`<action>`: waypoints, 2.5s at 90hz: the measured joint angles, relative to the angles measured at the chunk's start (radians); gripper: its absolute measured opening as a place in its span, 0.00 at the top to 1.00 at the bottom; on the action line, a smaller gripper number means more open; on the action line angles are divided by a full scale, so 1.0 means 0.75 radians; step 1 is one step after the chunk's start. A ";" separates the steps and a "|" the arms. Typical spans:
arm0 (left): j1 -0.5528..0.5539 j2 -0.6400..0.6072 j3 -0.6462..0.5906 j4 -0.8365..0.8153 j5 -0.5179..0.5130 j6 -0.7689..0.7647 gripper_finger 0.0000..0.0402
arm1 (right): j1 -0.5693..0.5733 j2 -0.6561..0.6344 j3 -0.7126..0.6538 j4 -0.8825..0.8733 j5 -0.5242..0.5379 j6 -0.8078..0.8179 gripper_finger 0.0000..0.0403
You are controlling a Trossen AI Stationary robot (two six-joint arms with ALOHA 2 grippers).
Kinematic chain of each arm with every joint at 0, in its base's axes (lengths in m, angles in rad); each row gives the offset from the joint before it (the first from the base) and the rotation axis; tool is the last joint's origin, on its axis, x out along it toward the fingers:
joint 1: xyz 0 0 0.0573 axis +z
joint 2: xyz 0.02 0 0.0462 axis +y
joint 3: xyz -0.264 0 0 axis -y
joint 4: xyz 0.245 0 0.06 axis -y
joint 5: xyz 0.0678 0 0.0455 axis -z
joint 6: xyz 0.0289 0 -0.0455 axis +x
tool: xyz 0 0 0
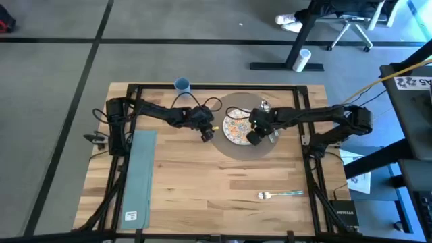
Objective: Set table place
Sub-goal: Adjust the brown mat
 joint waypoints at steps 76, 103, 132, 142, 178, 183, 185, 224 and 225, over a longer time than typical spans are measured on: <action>-0.277 -0.315 -0.051 -0.360 -0.046 -0.176 1.00 | 0.082 0.000 0.091 -0.307 0.383 0.088 1.00; -0.290 -0.323 -0.052 -0.373 -0.126 -0.192 1.00 | -0.120 0.000 -0.044 -0.106 0.423 0.136 1.00; -0.326 -0.353 -0.052 -0.356 -0.129 -0.185 1.00 | -0.223 0.001 -0.198 0.109 0.418 0.134 1.00; -0.330 -0.368 -0.051 -0.358 -0.128 -0.185 1.00 | -0.230 0.001 -0.217 0.116 0.386 0.134 1.00; -0.329 -0.421 -0.050 -0.375 -0.129 -0.197 1.00 | -0.163 -0.007 -0.281 0.075 0.235 0.234 1.00; -0.329 -0.434 -0.050 -0.366 -0.136 -0.206 1.00 | -0.134 -0.009 -0.281 0.064 0.210 0.260 1.00; -0.329 -0.438 -0.050 -0.367 -0.140 -0.209 1.00 | -0.120 -0.010 -0.281 0.059 0.201 0.276 1.00; -0.332 -0.468 -0.050 -0.370 -0.145 -0.210 1.00 | 0.011 -0.069 -0.224 -0.062 -0.062 0.396 1.00; -0.333 -0.468 -0.050 -0.371 -0.145 -0.210 1.00 | 0.011 -0.069 -0.222 -0.068 -0.062 0.396 1.00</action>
